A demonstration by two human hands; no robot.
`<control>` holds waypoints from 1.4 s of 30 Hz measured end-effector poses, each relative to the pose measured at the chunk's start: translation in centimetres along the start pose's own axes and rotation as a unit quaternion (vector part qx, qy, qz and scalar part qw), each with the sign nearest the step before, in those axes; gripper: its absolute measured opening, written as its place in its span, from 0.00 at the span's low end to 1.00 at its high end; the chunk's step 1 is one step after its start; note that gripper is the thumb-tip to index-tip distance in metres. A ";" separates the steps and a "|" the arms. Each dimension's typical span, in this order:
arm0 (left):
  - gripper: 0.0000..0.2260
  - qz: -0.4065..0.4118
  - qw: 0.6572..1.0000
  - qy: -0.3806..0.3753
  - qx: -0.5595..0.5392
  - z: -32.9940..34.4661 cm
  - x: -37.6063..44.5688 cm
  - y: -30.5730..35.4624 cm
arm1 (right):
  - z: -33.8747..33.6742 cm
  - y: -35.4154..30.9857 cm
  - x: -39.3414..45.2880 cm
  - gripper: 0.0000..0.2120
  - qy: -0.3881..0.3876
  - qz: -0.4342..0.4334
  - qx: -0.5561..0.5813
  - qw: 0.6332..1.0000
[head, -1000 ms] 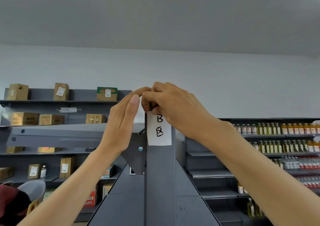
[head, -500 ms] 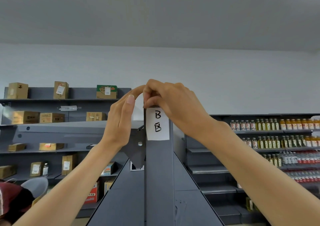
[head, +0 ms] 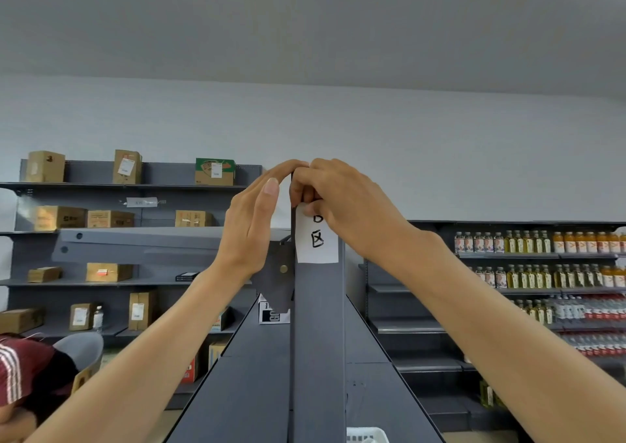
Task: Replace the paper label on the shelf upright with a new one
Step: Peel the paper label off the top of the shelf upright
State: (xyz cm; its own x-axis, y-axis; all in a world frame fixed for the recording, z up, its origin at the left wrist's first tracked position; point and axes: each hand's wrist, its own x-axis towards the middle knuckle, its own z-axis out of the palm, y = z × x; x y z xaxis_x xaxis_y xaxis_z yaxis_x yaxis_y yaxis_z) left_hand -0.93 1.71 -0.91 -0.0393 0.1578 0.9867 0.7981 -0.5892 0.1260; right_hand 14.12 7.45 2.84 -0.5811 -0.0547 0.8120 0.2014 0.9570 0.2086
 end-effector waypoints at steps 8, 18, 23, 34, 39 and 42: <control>0.17 -0.008 1.000 -0.007 -0.003 0.1 -0.1 0.0 | 0.1 -0.4 0.1 0.08 0.010 0.008 -0.012 1.000; 0.17 0.007 1.000 -0.001 0.017 0.1 -0.1 0.2 | -0.5 -0.7 -0.8 0.08 0.033 -0.011 -0.055 0.998; 0.24 0.012 0.999 -0.019 0.027 -0.1 0.0 0.0 | -1.5 0.2 -1.7 0.14 -0.014 0.025 -0.011 1.000; 0.16 -0.067 0.995 -0.047 0.048 0.0 -0.2 1.6 | -4.2 0.6 -3.6 0.11 -0.039 0.081 0.037 0.995; 0.18 -0.119 0.989 -0.065 0.054 0.0 -1.6 4.4 | -4.5 0.2 -4.8 0.13 -0.032 0.078 -0.004 0.996; 0.19 -0.067 0.995 -0.037 0.067 0.6 -4.2 7.6 | -4.2 -0.4 -5.5 0.12 -0.034 0.073 -0.019 0.997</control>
State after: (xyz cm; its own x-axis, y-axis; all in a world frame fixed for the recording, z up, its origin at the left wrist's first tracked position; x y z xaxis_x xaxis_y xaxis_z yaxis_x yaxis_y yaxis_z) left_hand 5.63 -2.95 -4.20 -0.1107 0.2883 0.9511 0.8615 -0.4494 0.2365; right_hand 20.55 6.22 0.61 -0.5950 0.1043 0.7969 0.3170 0.9416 0.1134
